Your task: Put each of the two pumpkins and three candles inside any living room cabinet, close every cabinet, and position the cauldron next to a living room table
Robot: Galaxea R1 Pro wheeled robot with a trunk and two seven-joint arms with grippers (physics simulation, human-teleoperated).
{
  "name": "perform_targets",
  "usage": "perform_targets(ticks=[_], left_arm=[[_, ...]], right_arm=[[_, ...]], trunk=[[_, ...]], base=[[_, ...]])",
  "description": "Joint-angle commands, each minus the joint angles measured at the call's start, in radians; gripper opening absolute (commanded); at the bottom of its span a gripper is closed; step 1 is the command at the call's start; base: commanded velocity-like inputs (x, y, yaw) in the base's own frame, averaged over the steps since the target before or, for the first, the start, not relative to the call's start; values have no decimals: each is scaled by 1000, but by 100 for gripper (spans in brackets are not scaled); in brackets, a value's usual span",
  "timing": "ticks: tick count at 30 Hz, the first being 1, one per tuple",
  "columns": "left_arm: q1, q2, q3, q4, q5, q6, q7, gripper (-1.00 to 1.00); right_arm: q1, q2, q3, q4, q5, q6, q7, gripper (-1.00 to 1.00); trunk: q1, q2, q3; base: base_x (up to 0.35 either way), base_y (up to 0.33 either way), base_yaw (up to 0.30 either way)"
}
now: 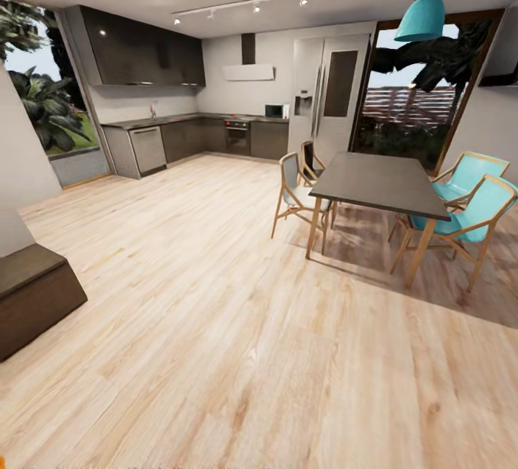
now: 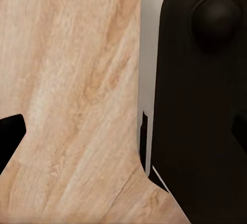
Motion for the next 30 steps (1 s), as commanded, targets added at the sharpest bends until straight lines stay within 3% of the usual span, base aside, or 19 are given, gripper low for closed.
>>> perform_targets(ticks=[1,30], left_arm=[[0,0,0,-1,0,0,0,100],[0,-2,-2,0,1,0,0,100]], right_arm=[[0,0,0,0,0,0,-1,100],[0,0,2,1,-1,-1,6,100]], trunk=[[0,0,-1],[0,0,-43]], base=[[0,0,168],[0,0,168]])
